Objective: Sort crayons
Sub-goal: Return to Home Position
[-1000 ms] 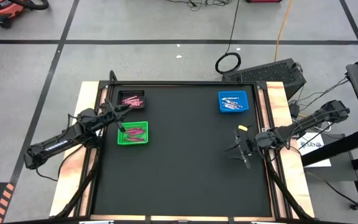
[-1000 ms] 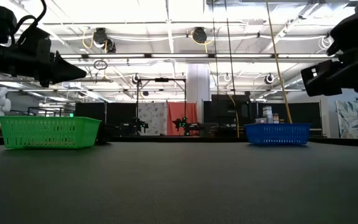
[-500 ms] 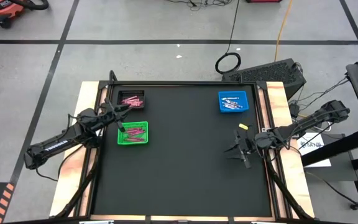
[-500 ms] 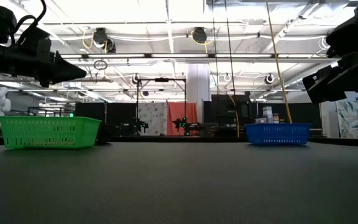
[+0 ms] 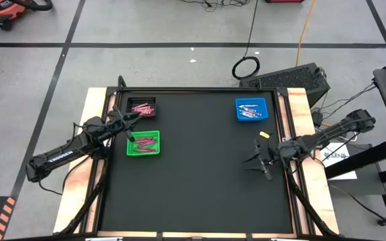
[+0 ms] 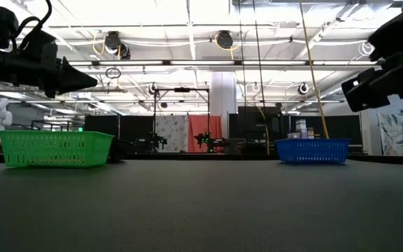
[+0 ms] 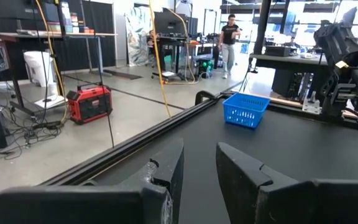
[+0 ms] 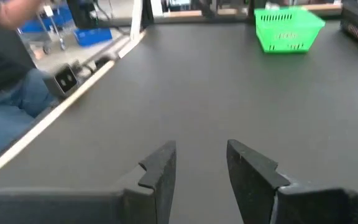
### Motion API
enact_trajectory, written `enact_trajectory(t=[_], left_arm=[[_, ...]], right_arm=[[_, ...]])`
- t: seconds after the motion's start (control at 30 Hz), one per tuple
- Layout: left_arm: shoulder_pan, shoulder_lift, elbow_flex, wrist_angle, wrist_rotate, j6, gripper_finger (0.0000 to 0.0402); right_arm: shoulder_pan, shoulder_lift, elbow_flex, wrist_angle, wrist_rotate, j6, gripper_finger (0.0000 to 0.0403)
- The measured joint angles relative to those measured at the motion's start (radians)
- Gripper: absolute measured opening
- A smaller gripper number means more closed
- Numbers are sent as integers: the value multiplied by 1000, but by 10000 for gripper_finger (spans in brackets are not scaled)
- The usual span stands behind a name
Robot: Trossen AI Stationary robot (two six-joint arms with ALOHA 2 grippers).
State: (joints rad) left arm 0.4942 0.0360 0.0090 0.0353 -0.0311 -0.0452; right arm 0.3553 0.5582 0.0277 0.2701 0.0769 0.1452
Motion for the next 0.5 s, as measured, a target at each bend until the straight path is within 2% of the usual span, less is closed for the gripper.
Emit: enact_trajectory(t=[0.2, 0.5], left_arm=[[0, 0, 0, 0, 0, 0, 100], [0, 0, 0, 0, 0, 0, 100]], right_arm=[[0, -155, 0, -35, 0, 0, 130], [0, -281, 0, -36, 0, 0, 130]])
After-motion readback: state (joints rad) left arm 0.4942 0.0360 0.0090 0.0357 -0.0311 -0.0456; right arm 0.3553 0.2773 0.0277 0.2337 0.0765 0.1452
